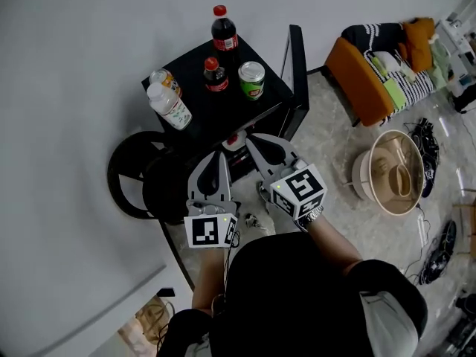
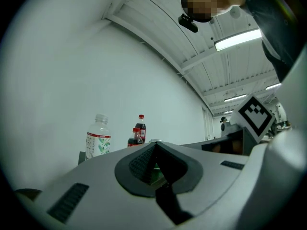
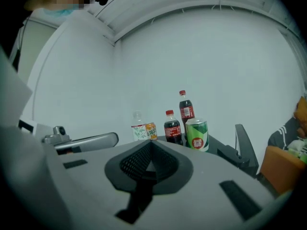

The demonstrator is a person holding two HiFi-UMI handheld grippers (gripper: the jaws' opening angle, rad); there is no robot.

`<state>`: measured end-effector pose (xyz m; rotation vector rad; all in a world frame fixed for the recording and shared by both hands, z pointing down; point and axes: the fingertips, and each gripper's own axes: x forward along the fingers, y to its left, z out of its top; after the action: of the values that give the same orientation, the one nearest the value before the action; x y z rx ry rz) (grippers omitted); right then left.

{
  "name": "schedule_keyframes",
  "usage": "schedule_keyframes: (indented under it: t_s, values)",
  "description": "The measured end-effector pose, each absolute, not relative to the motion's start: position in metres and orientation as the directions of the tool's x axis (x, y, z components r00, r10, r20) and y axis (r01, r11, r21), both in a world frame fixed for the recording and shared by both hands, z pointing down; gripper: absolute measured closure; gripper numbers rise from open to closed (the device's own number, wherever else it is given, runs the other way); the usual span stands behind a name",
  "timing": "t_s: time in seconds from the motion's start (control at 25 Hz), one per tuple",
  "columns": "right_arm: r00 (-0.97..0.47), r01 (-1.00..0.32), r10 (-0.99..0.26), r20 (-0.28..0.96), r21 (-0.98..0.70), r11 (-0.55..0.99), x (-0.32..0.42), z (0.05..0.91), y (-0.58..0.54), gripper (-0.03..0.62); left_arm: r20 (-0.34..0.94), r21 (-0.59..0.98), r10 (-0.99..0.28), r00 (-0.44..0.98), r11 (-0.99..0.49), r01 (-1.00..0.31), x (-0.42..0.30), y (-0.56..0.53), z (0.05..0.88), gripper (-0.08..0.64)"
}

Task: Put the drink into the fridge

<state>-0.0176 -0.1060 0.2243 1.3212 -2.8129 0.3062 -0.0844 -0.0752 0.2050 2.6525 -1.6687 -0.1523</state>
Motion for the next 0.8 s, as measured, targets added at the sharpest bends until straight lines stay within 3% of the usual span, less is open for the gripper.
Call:
schedule_keyframes:
  t_s: [0.52,0.68,0.8]
  values:
    - [-0.687,-0.727,-0.726,0.045,-0.07,0.683,-0.047,0.176,-0.193,0.573,-0.095,0.015,-0.941,0.325,-0.328,-0.945,-0.104,-0.119,0.189,0.551]
    - [-0.686,-0.727,-0.724,0.071,-0.097,0.68,-0.058,0.172,-0.216,0.425,-0.106,-0.003,-0.95,0.295,-0.296,-0.955,-0.113,-0.122,0.181,0.551]
    - [-0.665,-0.747,-0.74,0.104,-0.089,0.659,-0.062,0.171,-0.234,0.378,-0.11,-0.005,-0.959,0.261,-0.262,-0.965,-0.122,-0.122,0.178,0.551]
